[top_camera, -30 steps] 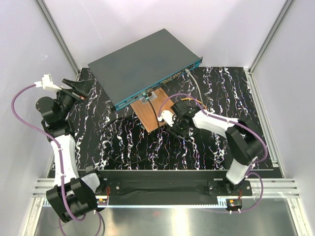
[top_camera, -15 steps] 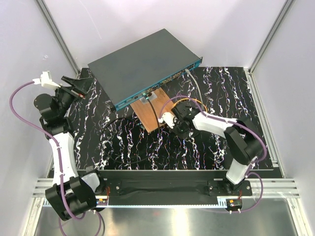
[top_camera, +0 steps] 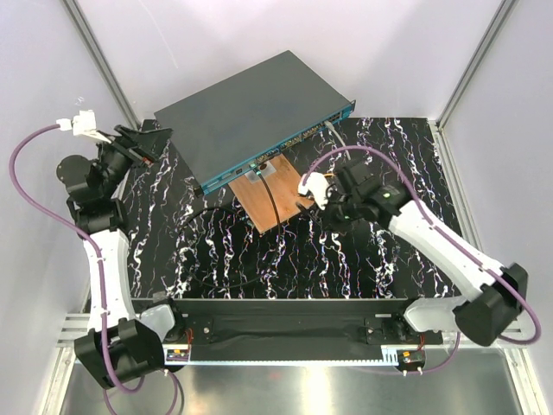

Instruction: Insert the plug into the switch port

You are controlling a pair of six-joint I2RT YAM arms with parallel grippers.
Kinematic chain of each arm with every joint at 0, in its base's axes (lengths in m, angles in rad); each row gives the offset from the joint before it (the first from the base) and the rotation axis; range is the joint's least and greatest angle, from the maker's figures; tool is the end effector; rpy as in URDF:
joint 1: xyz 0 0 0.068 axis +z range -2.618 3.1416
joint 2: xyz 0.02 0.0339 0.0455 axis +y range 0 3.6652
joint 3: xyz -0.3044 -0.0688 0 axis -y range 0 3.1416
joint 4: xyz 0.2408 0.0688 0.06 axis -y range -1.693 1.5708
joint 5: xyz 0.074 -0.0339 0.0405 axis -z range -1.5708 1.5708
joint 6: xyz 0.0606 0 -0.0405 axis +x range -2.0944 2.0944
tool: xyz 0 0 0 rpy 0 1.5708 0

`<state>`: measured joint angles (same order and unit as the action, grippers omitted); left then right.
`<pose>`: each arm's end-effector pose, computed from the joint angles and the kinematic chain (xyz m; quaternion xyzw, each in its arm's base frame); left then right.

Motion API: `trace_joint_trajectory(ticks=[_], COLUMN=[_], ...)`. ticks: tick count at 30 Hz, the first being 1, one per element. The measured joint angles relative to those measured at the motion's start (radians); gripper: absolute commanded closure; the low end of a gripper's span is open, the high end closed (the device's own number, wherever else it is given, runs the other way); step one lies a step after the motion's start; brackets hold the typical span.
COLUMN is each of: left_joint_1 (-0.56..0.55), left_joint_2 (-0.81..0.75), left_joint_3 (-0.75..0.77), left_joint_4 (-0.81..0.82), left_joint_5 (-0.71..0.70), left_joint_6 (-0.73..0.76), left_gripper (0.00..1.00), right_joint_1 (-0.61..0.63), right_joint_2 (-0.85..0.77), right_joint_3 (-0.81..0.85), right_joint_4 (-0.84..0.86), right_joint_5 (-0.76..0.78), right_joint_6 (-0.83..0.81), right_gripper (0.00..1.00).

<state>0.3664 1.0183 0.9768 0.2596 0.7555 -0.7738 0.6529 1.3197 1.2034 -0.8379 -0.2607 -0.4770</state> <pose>0.2190 0.0395 0.4481 -0.0719 0.6450 -0.3727 0.6632 0.2027 0.1747 0.3319 -0.5391 0.7769 0.1498 0.2888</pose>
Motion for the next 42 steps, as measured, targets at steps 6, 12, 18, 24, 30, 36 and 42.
trace_joint_trajectory(ticks=[6, 12, 18, 24, 30, 36, 42], left_joint_1=[-0.111, -0.298, -0.501, -0.807, -0.977, -1.078, -1.131], left_joint_2=[-0.002, 0.005, 0.054, 0.110, 0.221, 0.287, 0.311], left_joint_3=[0.056, 0.183, 0.357, 0.426, 0.463, 0.483, 0.483], left_joint_4=[-0.048, -0.151, -0.337, -0.595, -0.706, -0.729, -0.737], left_joint_5=[0.004, 0.050, 0.176, 0.245, 0.268, 0.283, 0.299], left_joint_6=[0.182, 0.407, 0.641, 0.890, 0.982, 0.987, 0.982], left_gripper=[0.01, 0.03, 0.09, 0.09, 0.13, 0.25, 0.47], right_joint_1=[-0.061, -0.071, -0.071, -0.071, -0.065, -0.042, -0.029], right_joint_2=[-0.100, -0.221, -0.259, -0.259, -0.248, -0.221, -0.208], right_joint_3=[0.122, 0.220, 0.311, 0.358, 0.374, 0.414, 0.424], right_joint_4=[-0.187, -0.331, -0.396, -0.452, -0.496, -0.499, -0.501], right_joint_5=[-0.171, -0.290, -0.310, -0.336, -0.369, -0.379, -0.379], right_joint_6=[-0.002, -0.013, -0.016, -0.057, -0.128, -0.178, -0.204], right_gripper=[1.00, 1.00, 1.00, 1.00, 1.00, 1.00, 1.00])
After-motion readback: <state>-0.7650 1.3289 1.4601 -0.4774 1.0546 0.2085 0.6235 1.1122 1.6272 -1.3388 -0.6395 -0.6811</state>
